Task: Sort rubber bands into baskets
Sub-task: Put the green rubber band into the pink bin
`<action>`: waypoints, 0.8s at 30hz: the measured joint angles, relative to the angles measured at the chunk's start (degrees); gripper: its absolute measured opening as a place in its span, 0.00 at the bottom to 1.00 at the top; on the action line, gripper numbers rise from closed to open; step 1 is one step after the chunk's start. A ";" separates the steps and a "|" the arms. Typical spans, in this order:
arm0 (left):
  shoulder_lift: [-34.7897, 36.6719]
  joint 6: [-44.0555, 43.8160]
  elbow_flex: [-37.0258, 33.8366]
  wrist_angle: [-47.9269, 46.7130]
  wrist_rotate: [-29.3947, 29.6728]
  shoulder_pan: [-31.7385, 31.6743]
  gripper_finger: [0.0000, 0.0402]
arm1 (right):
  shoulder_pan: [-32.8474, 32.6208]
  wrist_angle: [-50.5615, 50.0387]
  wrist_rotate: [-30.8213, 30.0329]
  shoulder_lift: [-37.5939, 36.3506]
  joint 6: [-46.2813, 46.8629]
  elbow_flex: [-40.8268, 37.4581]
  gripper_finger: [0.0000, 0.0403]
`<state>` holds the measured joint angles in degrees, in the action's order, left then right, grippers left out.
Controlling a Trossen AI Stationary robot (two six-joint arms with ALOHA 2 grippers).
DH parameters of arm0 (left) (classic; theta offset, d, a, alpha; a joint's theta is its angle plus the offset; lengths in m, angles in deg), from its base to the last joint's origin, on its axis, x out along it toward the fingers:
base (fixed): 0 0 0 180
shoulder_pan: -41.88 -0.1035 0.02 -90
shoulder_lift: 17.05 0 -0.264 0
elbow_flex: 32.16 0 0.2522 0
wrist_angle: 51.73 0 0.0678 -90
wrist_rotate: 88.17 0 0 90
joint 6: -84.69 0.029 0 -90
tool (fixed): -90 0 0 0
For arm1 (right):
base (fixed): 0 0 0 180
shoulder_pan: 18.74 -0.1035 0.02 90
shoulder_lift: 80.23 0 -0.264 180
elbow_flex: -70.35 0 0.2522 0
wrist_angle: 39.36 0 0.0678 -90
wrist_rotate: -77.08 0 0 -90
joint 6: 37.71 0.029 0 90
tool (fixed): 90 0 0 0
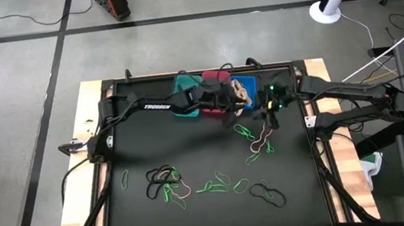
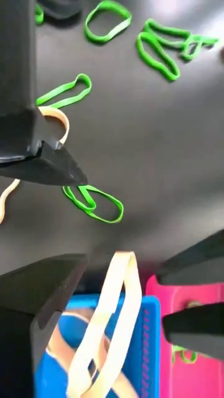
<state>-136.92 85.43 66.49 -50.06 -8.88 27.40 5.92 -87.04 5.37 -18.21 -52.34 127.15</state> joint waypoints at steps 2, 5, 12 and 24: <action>1.32 1.30 0.00 -3.58 -0.02 0.67 0.21 | -2.30 0.93 -3.21 0.00 2.70 -0.74 0.47; 2.97 1.56 0.00 -8.87 -0.02 1.62 0.20 | -5.58 3.39 -8.84 0.43 8.58 -1.84 0.47; 5.40 1.76 0.01 -18.06 0.00 4.13 0.20 | -10.63 8.27 -15.99 2.58 22.75 -5.64 0.47; 5.53 3.77 0.00 -22.52 0.33 6.07 0.19 | -18.46 9.01 -20.32 9.65 32.95 -7.85 0.47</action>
<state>-131.39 89.20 66.49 -72.58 -8.55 33.47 -12.54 -78.03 -14.94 -8.57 -19.39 119.29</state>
